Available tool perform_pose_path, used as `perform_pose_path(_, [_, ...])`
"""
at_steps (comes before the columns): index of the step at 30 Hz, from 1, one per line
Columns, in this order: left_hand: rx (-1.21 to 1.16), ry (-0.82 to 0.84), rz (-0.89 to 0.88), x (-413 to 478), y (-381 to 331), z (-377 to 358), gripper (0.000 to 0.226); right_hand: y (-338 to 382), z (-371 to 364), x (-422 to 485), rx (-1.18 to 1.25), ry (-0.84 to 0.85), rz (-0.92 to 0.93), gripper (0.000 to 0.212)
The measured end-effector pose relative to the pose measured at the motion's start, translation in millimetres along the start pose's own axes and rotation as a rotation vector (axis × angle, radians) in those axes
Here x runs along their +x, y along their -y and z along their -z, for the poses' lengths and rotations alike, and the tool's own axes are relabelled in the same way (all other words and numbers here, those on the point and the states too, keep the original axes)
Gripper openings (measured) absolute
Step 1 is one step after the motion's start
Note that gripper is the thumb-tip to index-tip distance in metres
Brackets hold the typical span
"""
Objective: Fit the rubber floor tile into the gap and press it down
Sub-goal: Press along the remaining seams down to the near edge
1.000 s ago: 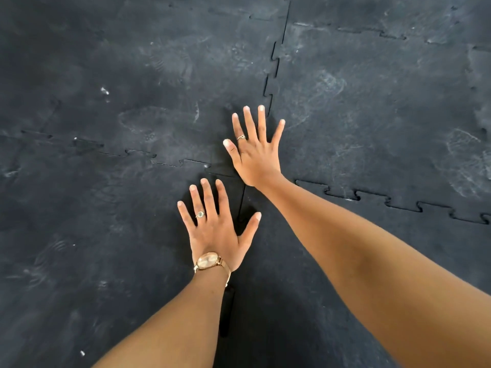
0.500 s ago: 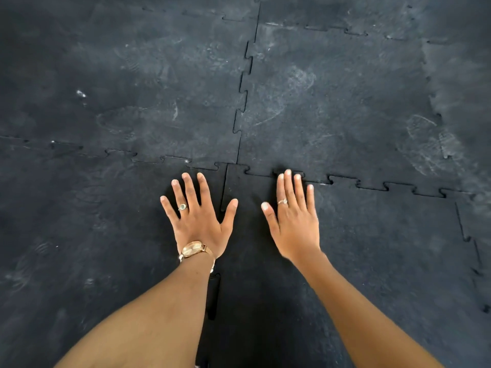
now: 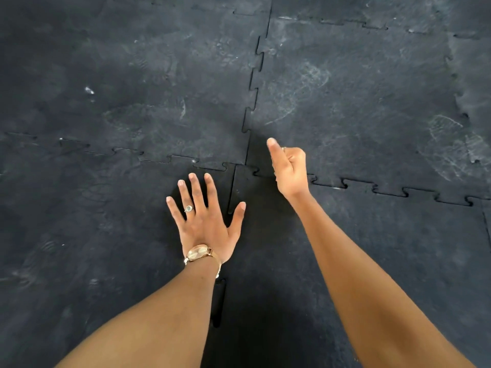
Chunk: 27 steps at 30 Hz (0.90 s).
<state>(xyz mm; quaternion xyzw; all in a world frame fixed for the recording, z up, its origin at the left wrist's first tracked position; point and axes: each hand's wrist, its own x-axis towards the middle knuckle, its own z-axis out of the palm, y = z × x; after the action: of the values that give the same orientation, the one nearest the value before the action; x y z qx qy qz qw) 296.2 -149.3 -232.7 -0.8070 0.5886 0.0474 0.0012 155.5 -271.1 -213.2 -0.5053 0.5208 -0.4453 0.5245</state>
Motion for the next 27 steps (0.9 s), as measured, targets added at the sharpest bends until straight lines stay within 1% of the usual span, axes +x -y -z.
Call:
perform_pose_path(2, [0.001, 0.005, 0.000, -0.9, 0.1, 0.9, 0.089, 2.5, 1.5, 1.9, 0.027, -0.015, -0.035, 0.057])
perform_pose_path(4, [-0.008, -0.006, 0.001, -1.5, 1.8, 0.2, 0.089, 9.3, 1.6, 1.0, -0.007, -0.100, -0.033, 0.060])
perform_pose_path(6, [-0.016, -0.010, 0.006, -1.5, 1.4, 0.4, 0.089, 8.9, 0.9, -15.8, -0.215, -0.209, 0.031, 0.059])
perform_pose_path(7, [-0.015, -0.004, 0.008, -1.3, 1.2, 0.5, 0.089, 5.4, -0.2, -31.6, -0.344, -0.250, 0.069, 0.050])
perform_pose_path(8, [-0.014, -0.001, 0.010, -1.4, 0.8, 0.4, 0.089, -0.1, 0.4, -52.4, -0.471, -0.264, 0.107, 0.035])
perform_pose_path(9, [-0.016, 0.002, 0.011, -1.0, -0.5, 0.7, 0.089, -9.1, 3.1, -76.1, -0.626, -0.247, 0.129, 0.024])
perform_pose_path(10, [-0.019, 0.005, 0.011, -1.5, -0.8, 1.5, 0.088, -17.4, 4.4, -104.5, -0.811, -0.225, 0.103, 0.031])
perform_pose_path(11, [-0.022, 0.002, 0.008, -1.6, -0.6, 2.4, 0.088, -27.0, 5.3, -135.0, -0.980, -0.212, 0.047, 0.045])
perform_pose_path(12, [-0.026, 0.000, 0.004, -2.0, -0.2, 3.2, 0.088, -33.6, 5.1, -166.6, -1.107, -0.224, -0.013, 0.056])
perform_pose_path(13, [-0.030, 0.002, 0.004, -2.5, 1.0, 3.7, 0.088, -37.7, 3.5, -194.3, -1.188, -0.243, -0.067, 0.062])
perform_pose_path(16, [-0.050, 0.022, -0.004, -4.8, 1.3, 3.6, 0.088, -42.0, 0.5, -234.3, -1.264, -0.253, -0.178, 0.068])
perform_pose_path(19, [-0.058, 0.025, -0.007, -3.1, 0.3, 6.9, 0.086, -38.5, -0.1, -230.6, -1.287, -0.252, -0.199, 0.066])
perform_pose_path(21, [-0.080, 0.031, -0.013, -7.6, 0.4, 10.4, 0.081, -35.3, 0.0, -229.3, -1.287, -0.242, -0.216, 0.065])
perform_pose_path(23, [-0.191, 0.000, -0.074, -12.9, 0.3, 17.0, 0.072, -34.3, -1.4, -231.4, -1.287, -0.236, -0.221, 0.064])
perform_pose_path(25, [-0.311, -0.118, -0.211, -16.4, -5.9, 26.0, 0.063, -34.5, -2.2, -230.8, -1.293, -0.225, -0.205, 0.062])
perform_pose_path(27, [-0.263, -0.320, -0.355, -18.8, -19.6, 31.6, 0.057, -36.2, -0.2, -229.1, -1.275, -0.235, -0.200, 0.060])
